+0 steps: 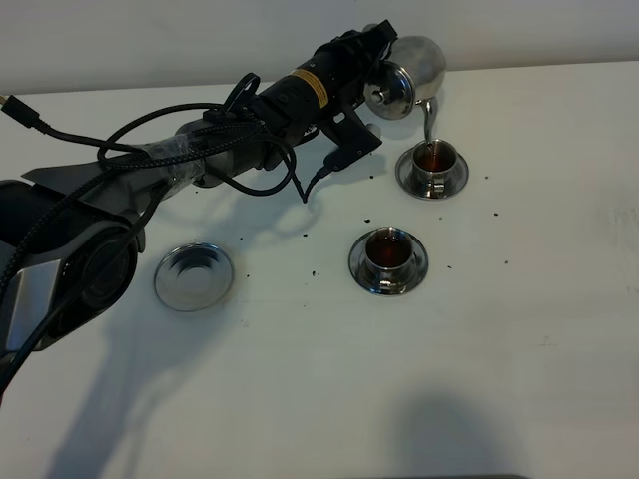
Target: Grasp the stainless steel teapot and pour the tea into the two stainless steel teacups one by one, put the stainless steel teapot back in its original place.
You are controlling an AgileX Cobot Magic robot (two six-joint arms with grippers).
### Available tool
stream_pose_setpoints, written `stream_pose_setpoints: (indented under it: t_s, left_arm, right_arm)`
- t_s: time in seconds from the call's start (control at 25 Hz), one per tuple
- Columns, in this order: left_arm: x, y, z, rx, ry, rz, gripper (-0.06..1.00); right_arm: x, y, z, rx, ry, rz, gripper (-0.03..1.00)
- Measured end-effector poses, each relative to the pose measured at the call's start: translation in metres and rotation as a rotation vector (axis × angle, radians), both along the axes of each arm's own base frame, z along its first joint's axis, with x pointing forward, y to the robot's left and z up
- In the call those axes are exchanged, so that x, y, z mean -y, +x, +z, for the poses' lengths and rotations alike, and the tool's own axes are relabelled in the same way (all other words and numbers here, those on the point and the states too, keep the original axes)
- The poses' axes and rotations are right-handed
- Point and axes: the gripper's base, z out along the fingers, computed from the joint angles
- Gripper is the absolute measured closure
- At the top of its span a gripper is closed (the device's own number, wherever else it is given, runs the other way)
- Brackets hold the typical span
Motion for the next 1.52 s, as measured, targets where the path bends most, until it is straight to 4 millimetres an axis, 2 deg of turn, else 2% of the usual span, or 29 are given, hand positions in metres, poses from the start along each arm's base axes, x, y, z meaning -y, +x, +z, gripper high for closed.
stream_pose_setpoints:
  t_s: [1.12,1.52]
  left_arm:
    - [0.007,-0.004,0.003,0.096,0.072,-0.073,0.72]
    - [0.009,-0.002,0.011,0.125,0.069,-0.077,0.72]
  right_arm:
    - [0.0,0.0,0.0,0.0,0.0,0.0,0.51]
    - [0.0,0.0,0.0,0.0,0.0,0.0,0.51]
